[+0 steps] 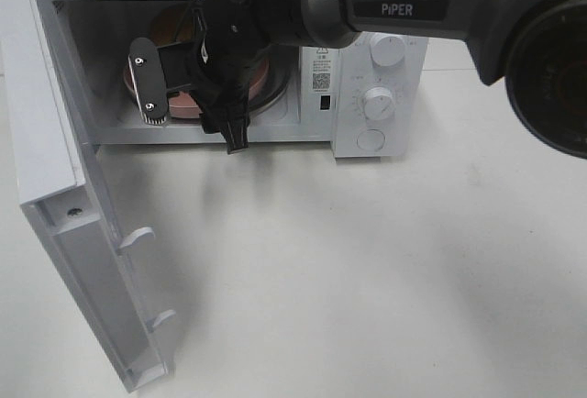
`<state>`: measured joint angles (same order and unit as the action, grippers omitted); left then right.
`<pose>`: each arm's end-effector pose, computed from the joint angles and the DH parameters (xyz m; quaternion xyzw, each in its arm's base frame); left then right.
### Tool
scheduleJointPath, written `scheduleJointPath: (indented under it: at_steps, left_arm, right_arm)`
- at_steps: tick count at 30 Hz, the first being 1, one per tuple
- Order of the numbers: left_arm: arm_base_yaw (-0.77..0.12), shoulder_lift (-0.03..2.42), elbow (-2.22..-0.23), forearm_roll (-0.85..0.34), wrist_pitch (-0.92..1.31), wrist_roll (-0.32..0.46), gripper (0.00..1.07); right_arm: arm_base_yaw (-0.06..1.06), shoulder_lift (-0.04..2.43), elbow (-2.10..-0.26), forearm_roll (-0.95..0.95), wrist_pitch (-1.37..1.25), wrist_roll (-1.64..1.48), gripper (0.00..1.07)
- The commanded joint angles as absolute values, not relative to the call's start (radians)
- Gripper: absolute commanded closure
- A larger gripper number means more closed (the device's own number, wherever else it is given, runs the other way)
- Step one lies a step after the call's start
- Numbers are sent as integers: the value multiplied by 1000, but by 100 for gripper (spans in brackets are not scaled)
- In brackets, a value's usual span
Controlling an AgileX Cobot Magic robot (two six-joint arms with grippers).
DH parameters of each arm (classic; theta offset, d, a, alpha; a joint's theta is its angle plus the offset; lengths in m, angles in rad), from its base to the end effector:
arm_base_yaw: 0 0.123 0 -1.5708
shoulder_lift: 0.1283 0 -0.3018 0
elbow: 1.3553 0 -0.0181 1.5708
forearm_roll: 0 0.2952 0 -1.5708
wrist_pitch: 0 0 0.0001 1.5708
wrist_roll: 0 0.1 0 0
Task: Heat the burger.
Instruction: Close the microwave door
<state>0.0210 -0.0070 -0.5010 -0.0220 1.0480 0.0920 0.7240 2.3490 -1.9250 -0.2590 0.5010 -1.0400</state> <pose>0.0246 -0.0014 0.2962 0.0305 0.8472 0.0190 0.5301 0.4499 0.3813 0.1557 -0.7678 0.5240 -0.1532 0.3354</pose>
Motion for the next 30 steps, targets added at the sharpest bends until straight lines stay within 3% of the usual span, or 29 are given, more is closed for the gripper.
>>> scheduleJointPath:
  at_steps: [1,10,30]
  left_arm:
    - [22,-25,-498,-19,1039,88,14]
    - [22,-25,-498,-19,1039,88,14]
    - [22,-25,-498,-19,1039,88,14]
  right_arm:
    - [720,2310,-1876,-270,451,-1048,36]
    - [723,2190,-1674,-303,313,-1052,32]
    - [723,1927,-1298,-302,123,-1009,32]
